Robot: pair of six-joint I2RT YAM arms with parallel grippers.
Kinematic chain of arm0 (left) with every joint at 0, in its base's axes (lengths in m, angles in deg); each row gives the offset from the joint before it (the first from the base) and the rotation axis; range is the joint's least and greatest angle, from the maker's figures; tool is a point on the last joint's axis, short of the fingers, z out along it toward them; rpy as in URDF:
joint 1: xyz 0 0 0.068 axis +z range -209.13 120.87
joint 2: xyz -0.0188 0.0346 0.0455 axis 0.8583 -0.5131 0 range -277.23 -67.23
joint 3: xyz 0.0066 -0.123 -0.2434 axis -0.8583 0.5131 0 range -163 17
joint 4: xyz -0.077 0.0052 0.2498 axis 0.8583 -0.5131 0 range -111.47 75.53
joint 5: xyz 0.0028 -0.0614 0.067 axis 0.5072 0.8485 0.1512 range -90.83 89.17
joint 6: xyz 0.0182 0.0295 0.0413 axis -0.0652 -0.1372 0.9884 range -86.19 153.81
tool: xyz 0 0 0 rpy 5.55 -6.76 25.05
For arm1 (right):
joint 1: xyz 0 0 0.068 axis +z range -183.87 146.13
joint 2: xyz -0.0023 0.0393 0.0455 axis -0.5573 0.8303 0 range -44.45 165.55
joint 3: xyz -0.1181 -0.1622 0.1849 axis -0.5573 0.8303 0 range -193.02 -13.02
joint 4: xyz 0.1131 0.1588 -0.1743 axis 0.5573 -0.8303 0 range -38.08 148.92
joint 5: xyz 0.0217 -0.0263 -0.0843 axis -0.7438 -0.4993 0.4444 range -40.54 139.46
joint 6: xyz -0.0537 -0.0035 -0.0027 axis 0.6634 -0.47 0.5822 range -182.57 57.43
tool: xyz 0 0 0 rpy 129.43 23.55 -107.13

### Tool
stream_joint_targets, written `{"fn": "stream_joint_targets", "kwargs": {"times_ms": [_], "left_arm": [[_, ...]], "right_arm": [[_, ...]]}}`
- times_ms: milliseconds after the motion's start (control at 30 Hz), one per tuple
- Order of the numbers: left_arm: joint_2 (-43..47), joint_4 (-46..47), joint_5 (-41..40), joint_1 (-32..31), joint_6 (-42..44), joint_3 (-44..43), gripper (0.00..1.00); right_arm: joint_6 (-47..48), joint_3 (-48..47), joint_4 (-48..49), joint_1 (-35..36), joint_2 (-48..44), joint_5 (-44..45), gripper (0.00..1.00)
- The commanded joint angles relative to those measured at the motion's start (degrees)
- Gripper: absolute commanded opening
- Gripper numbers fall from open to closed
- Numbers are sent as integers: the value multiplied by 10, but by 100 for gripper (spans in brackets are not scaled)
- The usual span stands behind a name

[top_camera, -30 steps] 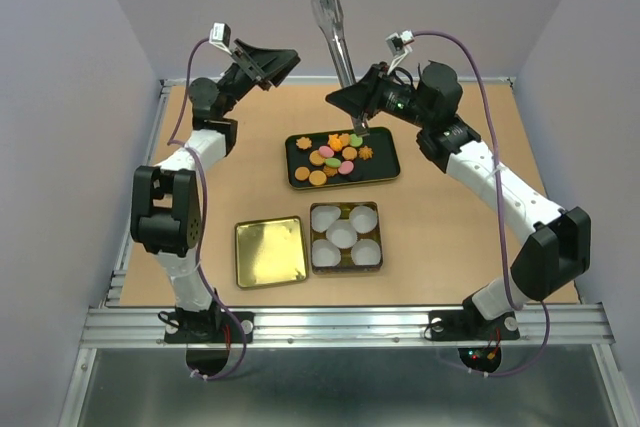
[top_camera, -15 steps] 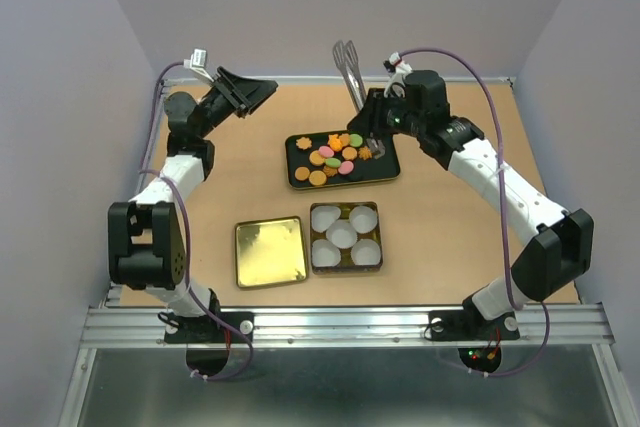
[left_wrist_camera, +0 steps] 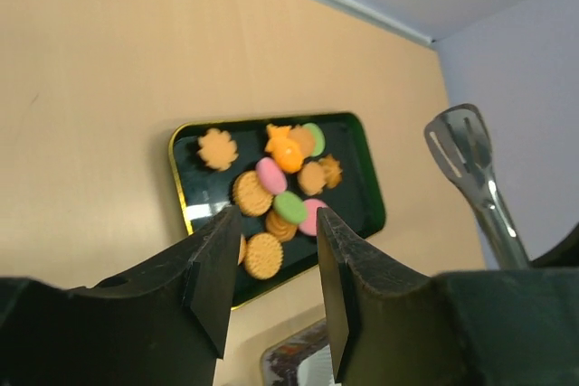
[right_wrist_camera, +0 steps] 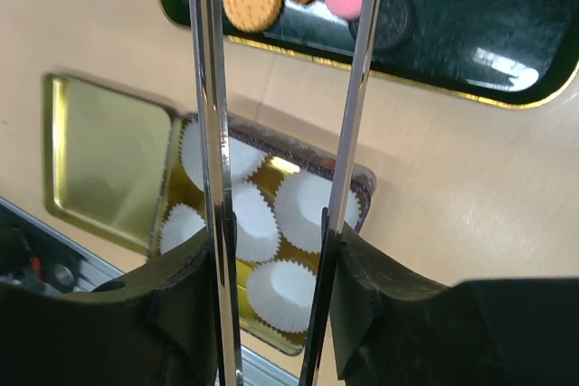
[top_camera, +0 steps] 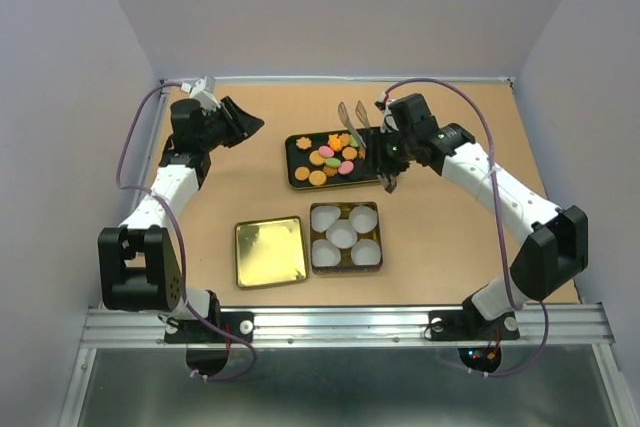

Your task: Pack the cookies

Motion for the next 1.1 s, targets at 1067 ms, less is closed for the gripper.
{"fn": "stream_joint_targets", "kwargs": {"times_ms": [1067], "left_arm": [[90, -77, -94, 2, 117, 96, 48]], "right_arm": [[35, -19, -70, 107, 148, 90, 49]]}}
